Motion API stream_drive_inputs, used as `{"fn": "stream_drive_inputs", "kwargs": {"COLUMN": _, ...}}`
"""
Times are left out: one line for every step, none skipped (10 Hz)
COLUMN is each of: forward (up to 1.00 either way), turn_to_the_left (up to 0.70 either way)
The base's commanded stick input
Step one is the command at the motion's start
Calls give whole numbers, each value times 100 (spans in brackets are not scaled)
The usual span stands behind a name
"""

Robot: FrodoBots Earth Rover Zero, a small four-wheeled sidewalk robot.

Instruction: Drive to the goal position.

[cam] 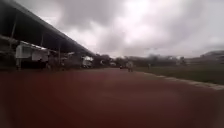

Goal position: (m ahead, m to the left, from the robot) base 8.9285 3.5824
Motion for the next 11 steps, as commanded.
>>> {"fn": "stream_drive_inputs", "kwargs": {"forward": 50, "turn_to_the_left": 2}}
{"fn": "stream_drive_inputs", "kwargs": {"forward": 50, "turn_to_the_left": 2}}
{"fn": "stream_drive_inputs", "kwargs": {"forward": 50, "turn_to_the_left": 2}}
{"fn": "stream_drive_inputs", "kwargs": {"forward": 50, "turn_to_the_left": 2}}
{"fn": "stream_drive_inputs", "kwargs": {"forward": 50, "turn_to_the_left": 2}}
{"fn": "stream_drive_inputs", "kwargs": {"forward": 50, "turn_to_the_left": 2}}
{"fn": "stream_drive_inputs", "kwargs": {"forward": 50, "turn_to_the_left": 2}}
{"fn": "stream_drive_inputs", "kwargs": {"forward": 50, "turn_to_the_left": 2}}
{"fn": "stream_drive_inputs", "kwargs": {"forward": 50, "turn_to_the_left": 2}}
{"fn": "stream_drive_inputs", "kwargs": {"forward": 50, "turn_to_the_left": 2}}
{"fn": "stream_drive_inputs", "kwargs": {"forward": 50, "turn_to_the_left": 2}}
